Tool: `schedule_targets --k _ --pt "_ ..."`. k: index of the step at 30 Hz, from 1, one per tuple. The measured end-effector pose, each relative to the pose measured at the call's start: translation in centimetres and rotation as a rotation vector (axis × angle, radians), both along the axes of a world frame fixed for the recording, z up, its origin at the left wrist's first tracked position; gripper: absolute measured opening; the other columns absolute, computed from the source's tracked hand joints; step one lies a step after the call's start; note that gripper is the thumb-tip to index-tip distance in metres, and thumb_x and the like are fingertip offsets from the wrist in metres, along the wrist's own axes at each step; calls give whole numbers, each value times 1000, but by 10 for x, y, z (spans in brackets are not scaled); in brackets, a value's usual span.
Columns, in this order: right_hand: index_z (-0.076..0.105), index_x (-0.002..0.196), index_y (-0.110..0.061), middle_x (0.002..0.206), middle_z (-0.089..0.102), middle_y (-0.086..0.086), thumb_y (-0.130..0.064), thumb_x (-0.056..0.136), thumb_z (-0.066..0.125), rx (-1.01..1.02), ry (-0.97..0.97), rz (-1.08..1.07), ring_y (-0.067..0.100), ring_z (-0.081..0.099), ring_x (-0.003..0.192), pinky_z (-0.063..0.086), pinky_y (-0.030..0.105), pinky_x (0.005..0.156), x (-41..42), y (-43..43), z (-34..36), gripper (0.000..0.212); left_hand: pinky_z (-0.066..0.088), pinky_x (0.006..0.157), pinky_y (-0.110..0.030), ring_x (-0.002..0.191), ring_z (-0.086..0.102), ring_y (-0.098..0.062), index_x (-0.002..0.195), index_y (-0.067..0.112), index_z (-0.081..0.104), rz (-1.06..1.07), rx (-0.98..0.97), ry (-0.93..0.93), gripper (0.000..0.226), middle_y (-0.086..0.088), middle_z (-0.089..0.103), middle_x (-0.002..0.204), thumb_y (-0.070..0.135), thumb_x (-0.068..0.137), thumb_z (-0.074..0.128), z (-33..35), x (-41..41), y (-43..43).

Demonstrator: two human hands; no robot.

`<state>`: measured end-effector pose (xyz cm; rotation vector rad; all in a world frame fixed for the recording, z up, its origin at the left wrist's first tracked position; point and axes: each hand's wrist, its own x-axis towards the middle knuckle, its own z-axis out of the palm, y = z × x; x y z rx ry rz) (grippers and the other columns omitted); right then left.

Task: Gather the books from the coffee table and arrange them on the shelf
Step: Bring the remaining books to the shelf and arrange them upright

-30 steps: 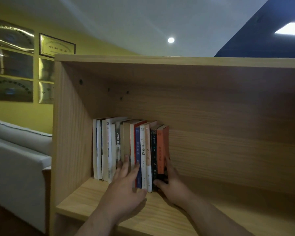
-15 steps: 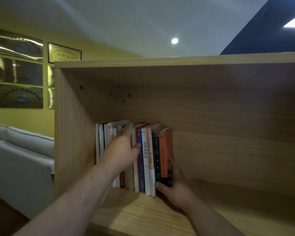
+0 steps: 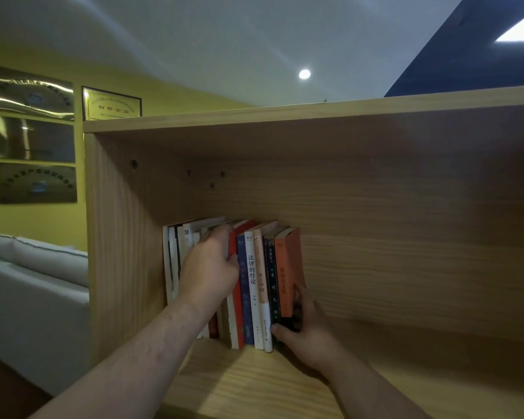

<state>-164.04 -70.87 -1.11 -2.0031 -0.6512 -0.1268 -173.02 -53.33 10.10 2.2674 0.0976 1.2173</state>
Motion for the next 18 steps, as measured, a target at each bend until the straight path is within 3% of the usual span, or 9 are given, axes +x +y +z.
schedule_targets --k 3,4,7,10,12,14,18 --pt "10 125 -86 142 51 -11 -58 63 75 3 -3 -20 8 57 126 50 38 109 0 0 -1 94 58 78 -35 92 64 -10 124 35 55 20 -29 0 36 12 64 104 22 91 60 4 -15 3" --pt "11 129 -83 143 51 -11 -59 62 75 -12 0 -16 9 57 127 50 39 109 -1 -1 0 95 58 77 -34 92 64 -10 126 35 54 25 -41 1 37 11 63 105 23 92 60 3 -21 5" --pt "8 152 -58 147 46 -11 -56 68 76 -44 13 4 9 53 130 47 39 111 -2 -2 2 108 60 76 -36 92 65 -7 129 37 50 -6 -45 -14 41 15 60 104 22 92 62 -7 -38 8" --pt "8 156 -51 147 44 -10 -50 74 79 -39 29 2 10 51 131 46 39 113 -5 -2 3 109 59 72 -29 92 65 -6 140 39 39 -76 -211 -43 58 17 60 102 22 92 65 -19 -45 7" --pt "10 153 -55 145 47 -12 -54 69 78 -25 19 0 9 53 130 47 41 112 -6 -2 3 107 52 65 -21 89 65 -6 134 38 43 -95 -326 -26 53 19 58 97 20 90 68 -31 -42 5" --pt "16 148 -61 137 51 -16 -53 68 78 -1 14 -4 8 55 127 49 42 110 -5 -2 2 102 54 71 -26 96 65 -8 115 39 50 -132 -381 88 39 19 60 95 20 88 70 -50 -37 0" --pt "20 125 -83 138 54 -16 -52 65 79 22 6 -12 6 58 124 52 41 107 -6 -2 2 89 54 86 -34 100 62 -11 128 30 52 -191 -455 232 41 14 64 106 16 92 66 -83 -30 -5"
